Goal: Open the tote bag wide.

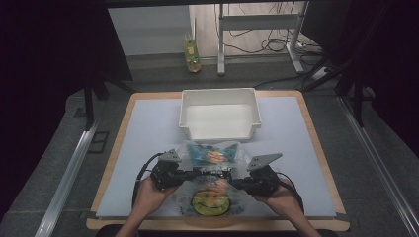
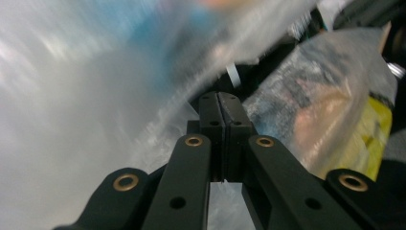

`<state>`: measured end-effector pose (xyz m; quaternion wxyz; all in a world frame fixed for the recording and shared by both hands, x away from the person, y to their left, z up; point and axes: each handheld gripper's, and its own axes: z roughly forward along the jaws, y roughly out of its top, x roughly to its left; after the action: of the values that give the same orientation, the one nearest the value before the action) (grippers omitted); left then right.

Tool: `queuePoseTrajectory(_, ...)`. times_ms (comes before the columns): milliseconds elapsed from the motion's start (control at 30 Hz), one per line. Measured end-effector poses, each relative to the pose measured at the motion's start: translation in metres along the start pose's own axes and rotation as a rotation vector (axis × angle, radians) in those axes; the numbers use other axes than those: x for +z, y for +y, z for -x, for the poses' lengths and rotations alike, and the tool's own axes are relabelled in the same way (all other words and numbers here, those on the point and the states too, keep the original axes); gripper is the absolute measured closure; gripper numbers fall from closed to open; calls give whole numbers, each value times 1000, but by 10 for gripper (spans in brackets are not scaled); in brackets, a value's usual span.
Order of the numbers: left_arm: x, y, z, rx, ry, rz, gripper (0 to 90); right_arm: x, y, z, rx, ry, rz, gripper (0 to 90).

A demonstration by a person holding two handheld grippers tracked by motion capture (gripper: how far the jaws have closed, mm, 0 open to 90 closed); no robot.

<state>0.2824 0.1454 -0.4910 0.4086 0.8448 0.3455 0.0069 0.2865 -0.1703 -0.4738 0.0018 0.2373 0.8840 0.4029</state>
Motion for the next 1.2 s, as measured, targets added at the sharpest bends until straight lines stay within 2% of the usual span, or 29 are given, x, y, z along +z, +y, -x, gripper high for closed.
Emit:
queuePoseTrajectory(100, 0, -7, 3, 12, -4, -25, 893, 1, -2, -3, -1, 2, -13, 860)
queuePoseTrajectory(400, -5, -28, 18, 38, 12, -32, 893, 2, -14, -11, -19, -2, -49, 860)
queuePoseTrajectory(500, -6, -35, 23, 57, 21, -36, 893, 3, -19, -12, -17, -6, -56, 860)
queuePoseTrajectory(667, -10, -46, 26, 66, 23, -43, 893, 2, -27, -13, -5, -11, -69, 863)
queuePoseTrajectory(800, -10, -56, 26, 68, 13, -69, 893, 3, -33, -12, 4, -18, -83, 867)
queuePoseTrajectory(1067, -7, -72, 18, 17, -36, -91, 894, 1, -45, -10, 30, -29, -105, 869)
queuePoseTrajectory(1200, -4, -74, 21, 22, -38, -116, 894, 2, -53, -10, 29, -44, -127, 870)
